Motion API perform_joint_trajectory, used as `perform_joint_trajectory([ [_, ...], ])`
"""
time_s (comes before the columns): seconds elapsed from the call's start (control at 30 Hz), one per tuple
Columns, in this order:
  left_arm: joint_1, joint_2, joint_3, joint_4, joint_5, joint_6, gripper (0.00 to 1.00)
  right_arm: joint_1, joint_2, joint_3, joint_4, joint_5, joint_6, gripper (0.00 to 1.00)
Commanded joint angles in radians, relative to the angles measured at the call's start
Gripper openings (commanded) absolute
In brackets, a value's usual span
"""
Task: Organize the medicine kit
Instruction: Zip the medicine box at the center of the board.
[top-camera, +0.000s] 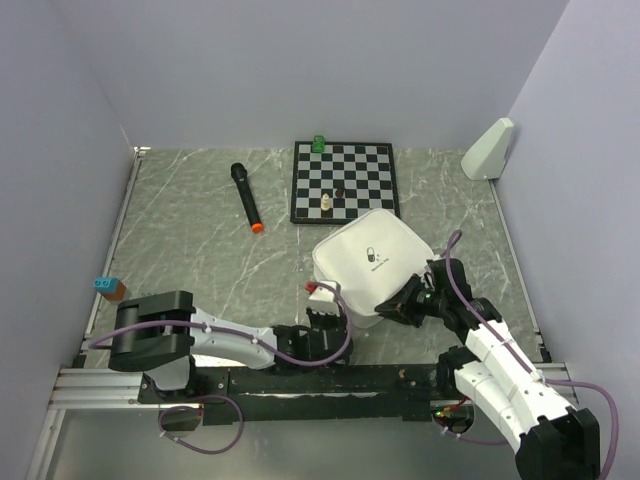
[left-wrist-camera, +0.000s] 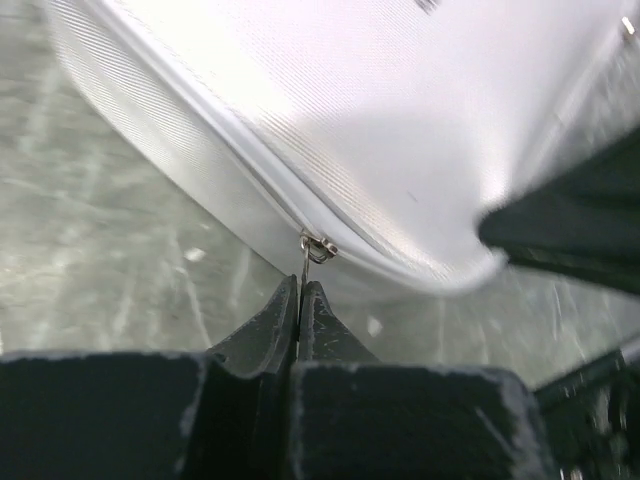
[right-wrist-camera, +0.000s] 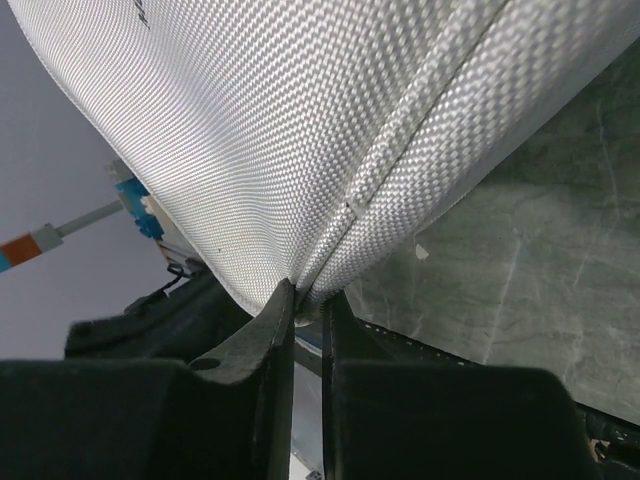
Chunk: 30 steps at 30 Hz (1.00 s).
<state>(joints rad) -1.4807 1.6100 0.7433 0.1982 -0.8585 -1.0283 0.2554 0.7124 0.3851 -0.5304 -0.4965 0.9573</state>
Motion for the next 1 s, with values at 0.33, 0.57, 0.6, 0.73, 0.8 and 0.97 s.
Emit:
perform_joint_trajectory([
  [0.33,0.207,-0.081,-0.096,-0.207,-0.109,-0.062,0.01,-0.015,0.004,0.069,-0.108,0.157,-0.225,0.0],
  [0.57,0.293,-0.111,-0.074,-0.246,-0.085,-0.045,0.01,-0.011,0.042,0.135,-0.184,0.239,-0.327,0.0],
  [0.6,0.301,-0.12,-0.078,-0.261,-0.082,-0.059,0.01,-0.013,0.042,0.135,-0.187,0.259,-0.318,0.0],
  [0.73,0.304,-0.173,-0.122,-0.281,-0.073,-0.079,0.01,-0.01,-0.007,0.136,-0.183,0.294,-0.278,0.0],
  [0.8,0.3,-0.199,-0.151,-0.247,-0.059,-0.064,0.01,-0.011,-0.048,0.135,-0.154,0.242,-0.275,0.13],
  [0.97,0.255,-0.19,-0.139,-0.224,-0.066,-0.044,0.01,-0.008,-0.139,0.12,-0.12,0.107,-0.174,0.69],
])
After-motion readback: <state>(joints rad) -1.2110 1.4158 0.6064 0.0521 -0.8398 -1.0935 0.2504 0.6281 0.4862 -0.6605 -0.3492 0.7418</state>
